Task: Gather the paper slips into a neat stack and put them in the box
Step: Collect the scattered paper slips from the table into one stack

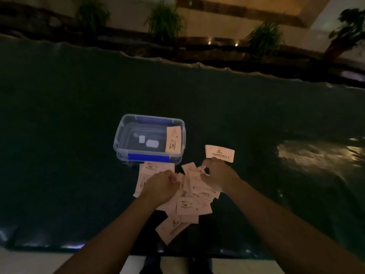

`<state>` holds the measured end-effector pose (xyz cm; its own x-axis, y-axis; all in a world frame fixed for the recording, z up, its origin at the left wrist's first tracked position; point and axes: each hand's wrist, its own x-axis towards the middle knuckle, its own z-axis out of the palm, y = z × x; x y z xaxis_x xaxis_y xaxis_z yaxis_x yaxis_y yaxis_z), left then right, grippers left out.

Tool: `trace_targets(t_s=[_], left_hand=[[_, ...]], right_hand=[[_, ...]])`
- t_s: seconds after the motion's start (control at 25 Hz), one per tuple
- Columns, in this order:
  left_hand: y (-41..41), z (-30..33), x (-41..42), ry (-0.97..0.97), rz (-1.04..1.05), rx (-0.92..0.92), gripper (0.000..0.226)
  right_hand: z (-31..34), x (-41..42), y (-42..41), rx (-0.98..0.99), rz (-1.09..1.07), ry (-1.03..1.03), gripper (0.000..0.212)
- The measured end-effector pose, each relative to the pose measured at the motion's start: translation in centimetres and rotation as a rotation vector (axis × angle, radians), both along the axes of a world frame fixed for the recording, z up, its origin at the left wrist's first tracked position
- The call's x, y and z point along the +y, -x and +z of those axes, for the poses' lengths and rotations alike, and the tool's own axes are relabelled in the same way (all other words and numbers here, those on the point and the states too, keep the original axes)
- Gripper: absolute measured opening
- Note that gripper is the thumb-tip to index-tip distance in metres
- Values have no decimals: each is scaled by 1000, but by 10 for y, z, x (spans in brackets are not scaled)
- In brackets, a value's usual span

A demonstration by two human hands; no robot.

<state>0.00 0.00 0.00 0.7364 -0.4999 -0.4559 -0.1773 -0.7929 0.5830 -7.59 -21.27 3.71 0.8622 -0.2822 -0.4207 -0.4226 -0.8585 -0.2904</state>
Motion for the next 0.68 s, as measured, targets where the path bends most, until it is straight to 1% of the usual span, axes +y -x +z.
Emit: trace_targets(t_s=[0.16,0.28,0.32,0.4,0.48,0.52,0.6,0.64,0.68], left_hand=[[31,-17,-8,-8,71,130,20],[50,-22,-18,21,122,188,31],[54,-21,-23,37,132,196,31],[61,-20,-32,58,160,218,8],[65,-19,-40,72,171,236,18],[67,-20,-44,73,177,252,18],[71,-22,-51,66,175,275,6],[73,-23,-54,51,171,292,14],[76,-25,-56,46,165,304,29]], right_hand=[[-21,-10,7,82,-14,-66,49],[-38,-15,12,127,-35,-144,64],[-39,-16,14,145,-33,-161,69],[-45,-18,17,166,-38,-185,73],[-51,-17,20,155,-34,-175,73],[-54,-17,22,147,-45,-169,72],[-56,-17,25,137,-82,-173,75],[-57,-18,27,137,-106,-187,76],[-57,-19,28,136,-136,-211,76]])
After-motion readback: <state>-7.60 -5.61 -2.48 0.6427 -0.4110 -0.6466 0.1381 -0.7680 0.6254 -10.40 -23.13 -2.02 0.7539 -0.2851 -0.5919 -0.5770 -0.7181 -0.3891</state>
